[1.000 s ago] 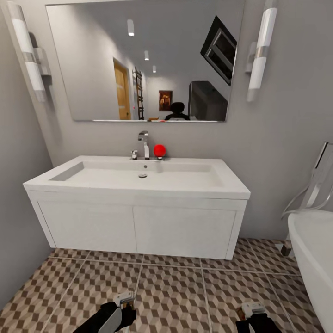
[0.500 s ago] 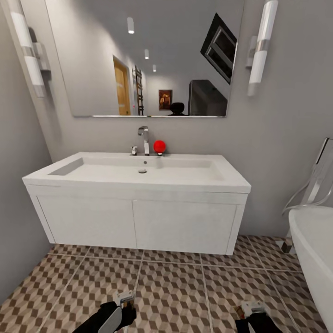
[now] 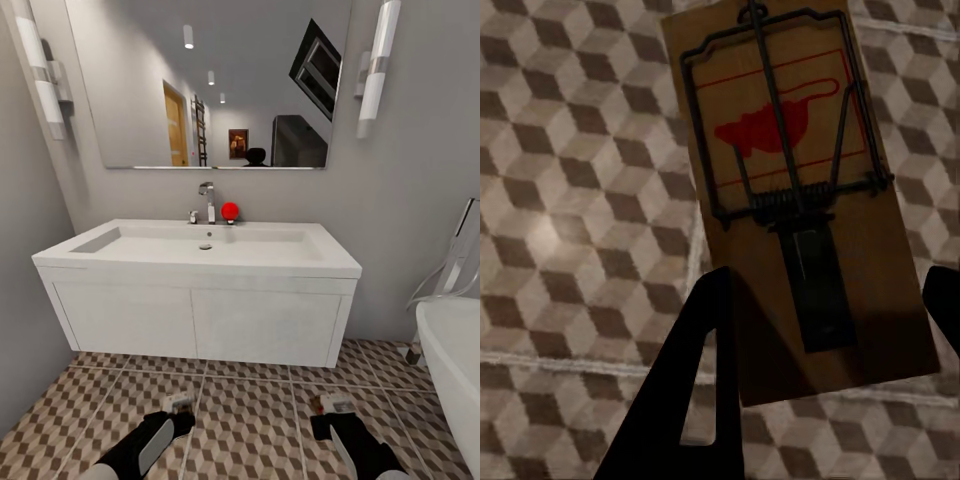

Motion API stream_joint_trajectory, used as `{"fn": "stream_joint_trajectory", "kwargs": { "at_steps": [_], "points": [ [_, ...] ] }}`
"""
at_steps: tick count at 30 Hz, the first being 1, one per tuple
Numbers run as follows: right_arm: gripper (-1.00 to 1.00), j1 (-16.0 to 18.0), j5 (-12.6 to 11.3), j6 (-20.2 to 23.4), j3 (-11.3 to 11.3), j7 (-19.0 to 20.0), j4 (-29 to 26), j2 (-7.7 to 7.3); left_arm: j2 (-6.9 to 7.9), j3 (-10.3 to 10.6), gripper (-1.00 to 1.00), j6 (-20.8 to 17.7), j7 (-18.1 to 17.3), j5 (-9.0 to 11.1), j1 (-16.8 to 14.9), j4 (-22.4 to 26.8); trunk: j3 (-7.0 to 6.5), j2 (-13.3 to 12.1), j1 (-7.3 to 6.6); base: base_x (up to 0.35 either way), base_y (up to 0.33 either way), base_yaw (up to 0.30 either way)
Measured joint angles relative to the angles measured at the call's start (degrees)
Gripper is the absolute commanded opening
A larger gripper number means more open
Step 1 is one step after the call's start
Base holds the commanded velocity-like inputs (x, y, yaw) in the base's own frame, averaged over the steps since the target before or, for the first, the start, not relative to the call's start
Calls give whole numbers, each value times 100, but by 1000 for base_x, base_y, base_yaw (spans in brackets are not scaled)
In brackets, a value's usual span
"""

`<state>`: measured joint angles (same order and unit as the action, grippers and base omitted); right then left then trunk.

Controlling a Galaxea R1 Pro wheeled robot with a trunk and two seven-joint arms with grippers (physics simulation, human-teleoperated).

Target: Take the four mousetraps from the cabinet in the bathroom and place them on the bathroom floor. Make sure all four end up on the same floor surface, and ensure that at least two of them are either under or directly next to the same bathroom sink.

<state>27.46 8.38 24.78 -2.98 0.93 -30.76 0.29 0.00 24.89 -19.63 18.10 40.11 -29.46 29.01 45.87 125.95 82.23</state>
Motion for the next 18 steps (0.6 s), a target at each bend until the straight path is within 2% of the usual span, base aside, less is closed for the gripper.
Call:
{"fn": "stream_joint_trajectory", "kwargs": {
  "at_steps": [4,11,18],
  "points": [
    [-100,130,-36,30,-10,1,-130,67,49,1,-100,139,-104,-54,-11,127,0,0,0,0,0,8],
    [-100,360,-62,31,-31,-55,-356,77,101,-28,-100,376,-103,-253,-14,352,-15,0,0,0,0,177],
    [-100,588,-48,7,-26,-123,-587,47,181,-37,-100,405,-106,-446,-12,575,-18,0,0,0,0,32]
  ]
}}
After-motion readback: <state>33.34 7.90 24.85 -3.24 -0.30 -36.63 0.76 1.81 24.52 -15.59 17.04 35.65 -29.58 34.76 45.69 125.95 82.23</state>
